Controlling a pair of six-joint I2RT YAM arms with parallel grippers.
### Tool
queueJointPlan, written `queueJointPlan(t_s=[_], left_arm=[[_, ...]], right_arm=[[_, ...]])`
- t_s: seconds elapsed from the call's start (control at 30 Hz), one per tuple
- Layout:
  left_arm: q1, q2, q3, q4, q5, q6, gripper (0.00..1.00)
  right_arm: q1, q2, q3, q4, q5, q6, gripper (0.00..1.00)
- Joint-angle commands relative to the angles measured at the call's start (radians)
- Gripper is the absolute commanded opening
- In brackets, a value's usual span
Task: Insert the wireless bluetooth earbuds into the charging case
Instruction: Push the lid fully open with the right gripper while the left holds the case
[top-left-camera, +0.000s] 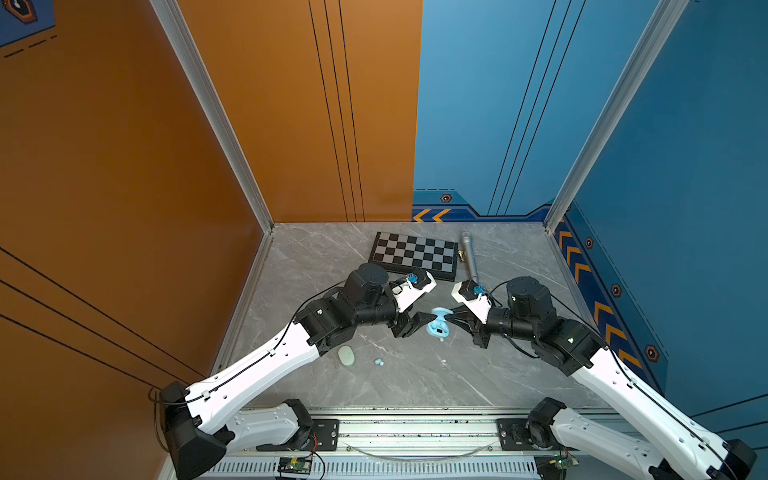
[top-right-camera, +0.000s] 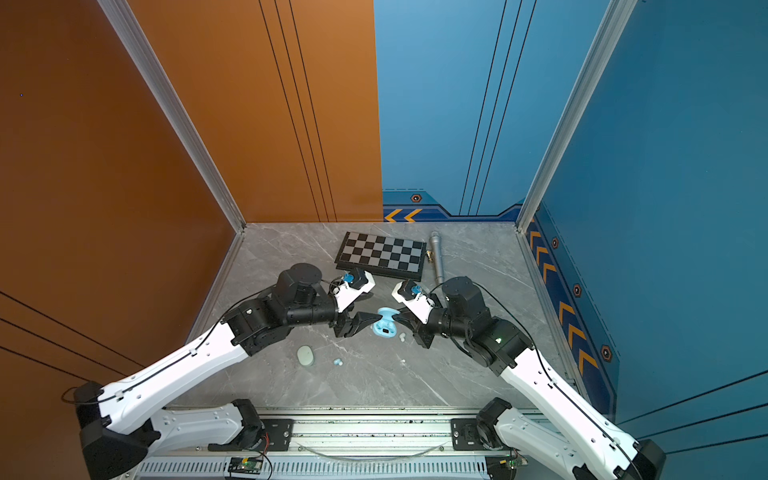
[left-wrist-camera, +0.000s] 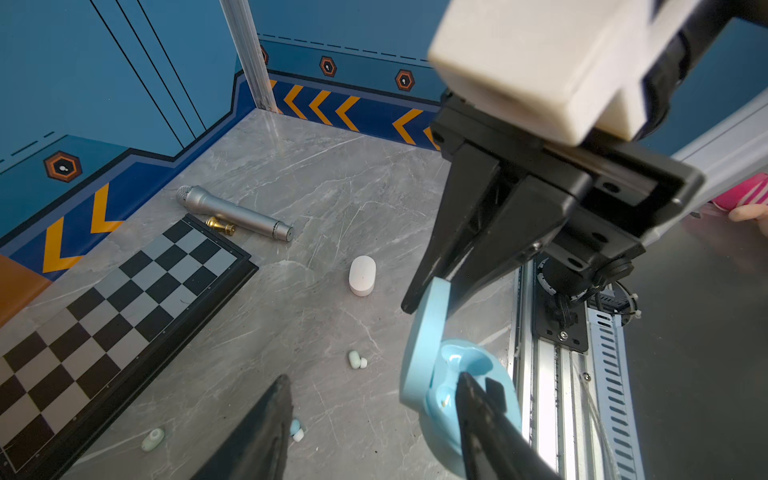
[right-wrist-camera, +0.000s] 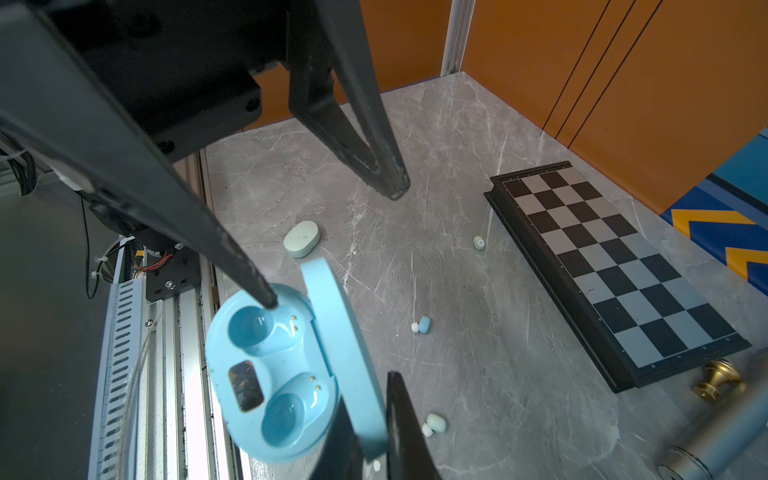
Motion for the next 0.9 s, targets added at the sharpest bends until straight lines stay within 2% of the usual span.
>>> queueJointPlan(t_s=[0.0, 0.13, 0.3, 0.43, 0.5, 0.53, 0.63, 0.73, 0.87], left_arm=[[-0.009, 0.010, 0.042, -0.023, -0.011, 0.025, 0.56], [-0.014, 0.018, 0.049, -0.027, -0.002, 0.023, 0.46], [-0.021, 0.024, 0.051, -0.029, 0.012, 0.013, 0.23], [-0.030, 0.028, 0.047, -0.029, 0.020, 0.006, 0.13], [-0.035, 0.030, 0.046, -0.029, 0.021, -0.002, 0.03], [-0.037, 0.029, 0.043, -0.029, 0.022, -0.006, 0.00], [-0.039, 0.018, 0.029, -0.028, 0.011, -0.026, 0.00], [-0.032, -0.007, -0.003, -0.027, -0.038, -0.068, 0.00], [-0.014, -0.081, -0.083, -0.018, -0.136, -0.109, 0.00]], right_arm=[[0.017, 0.001, 0.025, 0.013, 0.006, -0.008, 0.00], [0.032, 0.002, 0.025, 0.016, 0.014, -0.008, 0.00], [0.045, 0.011, 0.029, 0.018, 0.023, -0.012, 0.00], [0.048, 0.017, 0.035, 0.025, 0.033, -0.005, 0.00], [0.048, 0.020, 0.036, 0.034, 0.043, 0.006, 0.00], [0.048, 0.021, 0.035, 0.040, 0.044, 0.011, 0.02], [0.048, 0.019, 0.031, 0.070, 0.063, 0.039, 0.10], [0.038, 0.011, 0.027, 0.106, 0.074, 0.083, 0.33], [0.011, -0.021, 0.027, 0.122, 0.070, 0.140, 0.52]])
